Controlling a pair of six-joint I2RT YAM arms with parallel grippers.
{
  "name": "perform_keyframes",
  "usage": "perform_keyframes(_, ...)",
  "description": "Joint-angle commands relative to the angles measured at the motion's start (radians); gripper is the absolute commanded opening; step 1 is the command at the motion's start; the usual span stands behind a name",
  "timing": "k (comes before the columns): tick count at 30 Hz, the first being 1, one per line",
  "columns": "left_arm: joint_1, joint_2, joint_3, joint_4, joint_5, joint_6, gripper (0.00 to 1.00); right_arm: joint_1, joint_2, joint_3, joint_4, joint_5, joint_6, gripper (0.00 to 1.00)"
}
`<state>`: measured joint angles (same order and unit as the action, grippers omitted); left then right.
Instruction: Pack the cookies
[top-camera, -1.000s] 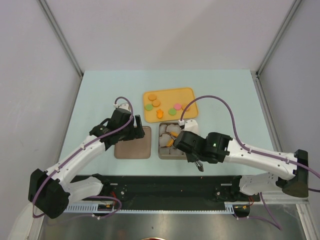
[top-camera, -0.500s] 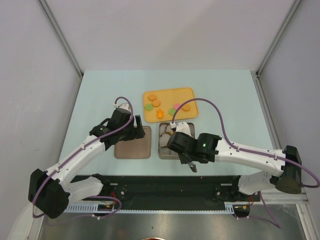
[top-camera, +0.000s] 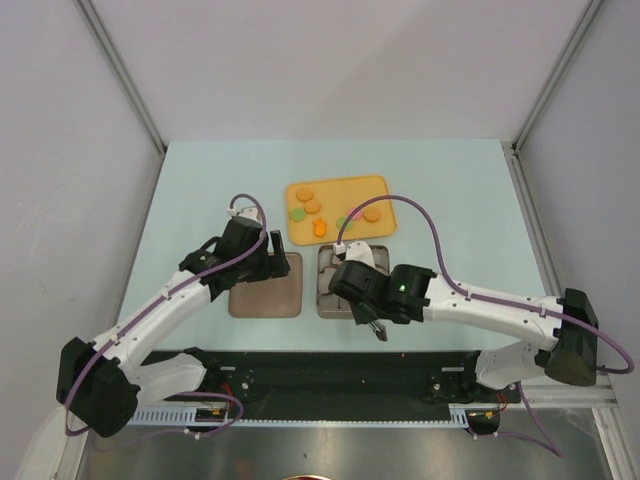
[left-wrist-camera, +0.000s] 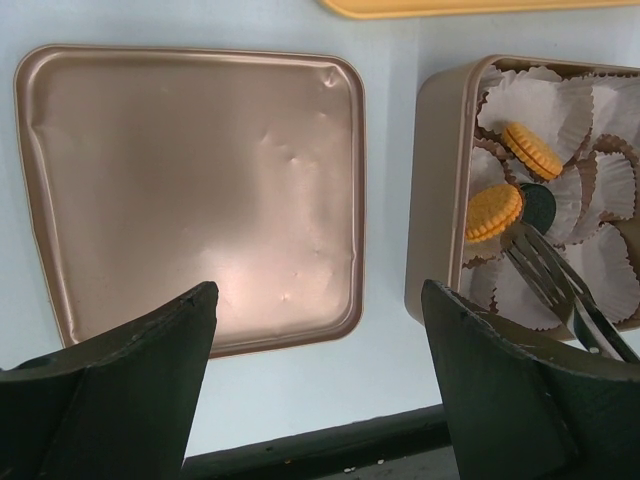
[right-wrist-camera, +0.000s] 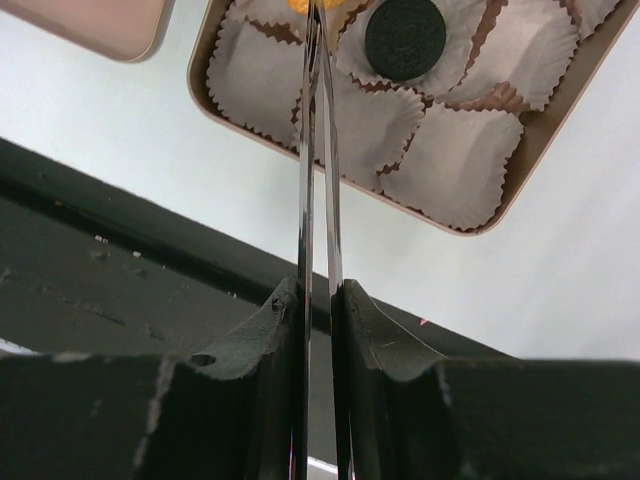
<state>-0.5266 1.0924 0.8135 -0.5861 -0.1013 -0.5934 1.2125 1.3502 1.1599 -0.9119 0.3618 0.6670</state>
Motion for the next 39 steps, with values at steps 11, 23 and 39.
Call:
perform_keyframes(11,0.007,-0.019,-0.002,0.012,-0.001,0.007,0.88,-0.068,-0.016,0.030,0.124,0.011,-0.064,0.05)
perform_keyframes(23,0.007,-0.015,0.003,0.020,0.002,0.001,0.88,-0.410,-0.151,0.113,0.184,-0.015,-0.191,0.15)
perform_keyframes(39,0.007,-0.005,0.009,0.014,0.012,0.020,0.88,-0.709,0.237,0.210,0.361,-0.195,-0.300,0.33)
